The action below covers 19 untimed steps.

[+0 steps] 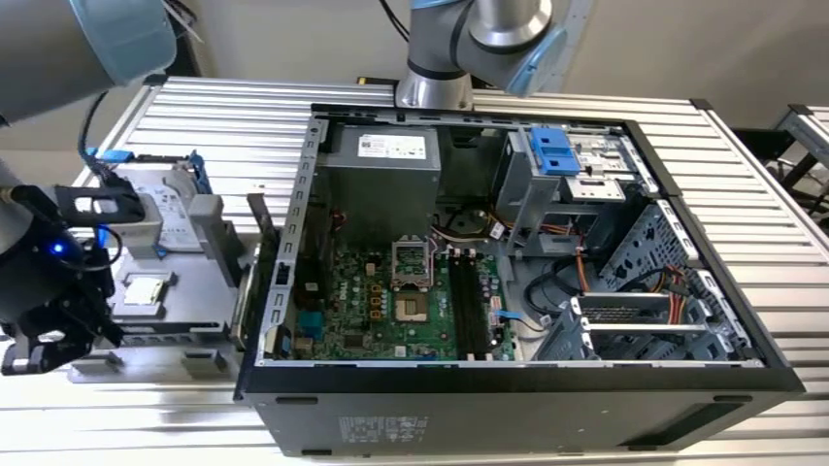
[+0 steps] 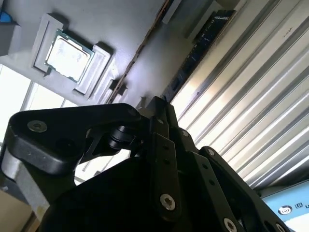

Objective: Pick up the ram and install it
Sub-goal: 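Pick up the ram and move it above insertion slot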

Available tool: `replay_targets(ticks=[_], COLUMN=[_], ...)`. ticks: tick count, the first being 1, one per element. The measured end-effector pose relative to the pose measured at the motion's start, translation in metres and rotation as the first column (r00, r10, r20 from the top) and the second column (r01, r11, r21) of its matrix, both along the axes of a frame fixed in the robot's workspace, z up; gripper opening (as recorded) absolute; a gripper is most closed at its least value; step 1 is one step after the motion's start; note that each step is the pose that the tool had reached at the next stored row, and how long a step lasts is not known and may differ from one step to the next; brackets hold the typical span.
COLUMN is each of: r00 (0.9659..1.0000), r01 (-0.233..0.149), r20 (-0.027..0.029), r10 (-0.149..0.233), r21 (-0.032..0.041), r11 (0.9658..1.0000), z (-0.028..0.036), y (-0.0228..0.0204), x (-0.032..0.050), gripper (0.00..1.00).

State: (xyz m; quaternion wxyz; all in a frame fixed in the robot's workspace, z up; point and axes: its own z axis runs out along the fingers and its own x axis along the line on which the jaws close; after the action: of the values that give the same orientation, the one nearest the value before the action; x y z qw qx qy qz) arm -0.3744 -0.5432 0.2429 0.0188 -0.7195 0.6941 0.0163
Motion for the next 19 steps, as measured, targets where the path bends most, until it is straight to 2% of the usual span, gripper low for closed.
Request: replay_targets(ticks=[4,7,13,19], r00=[0.9999,0.9995,0.9978,0.9975], r01=[0.01,0.031,0.067,0.07], r20=[-0.0002,-0.0001,-0.0001,-0.0002], r10=[-0.01,-0.031,-0.067,-0.07], r21=[-0.0002,0.001,0.0011,0.001], r11=[0.9999,0.9995,0.9978,0.9975], z=[0.018,0.0285,0.0559,0.0829], y=[-0.0002,-0.0002,-0.0002,-0.0002], x=[0.0,0.0,0.0,0.0], gripper=[0.0,0.0,0.0,0.0])
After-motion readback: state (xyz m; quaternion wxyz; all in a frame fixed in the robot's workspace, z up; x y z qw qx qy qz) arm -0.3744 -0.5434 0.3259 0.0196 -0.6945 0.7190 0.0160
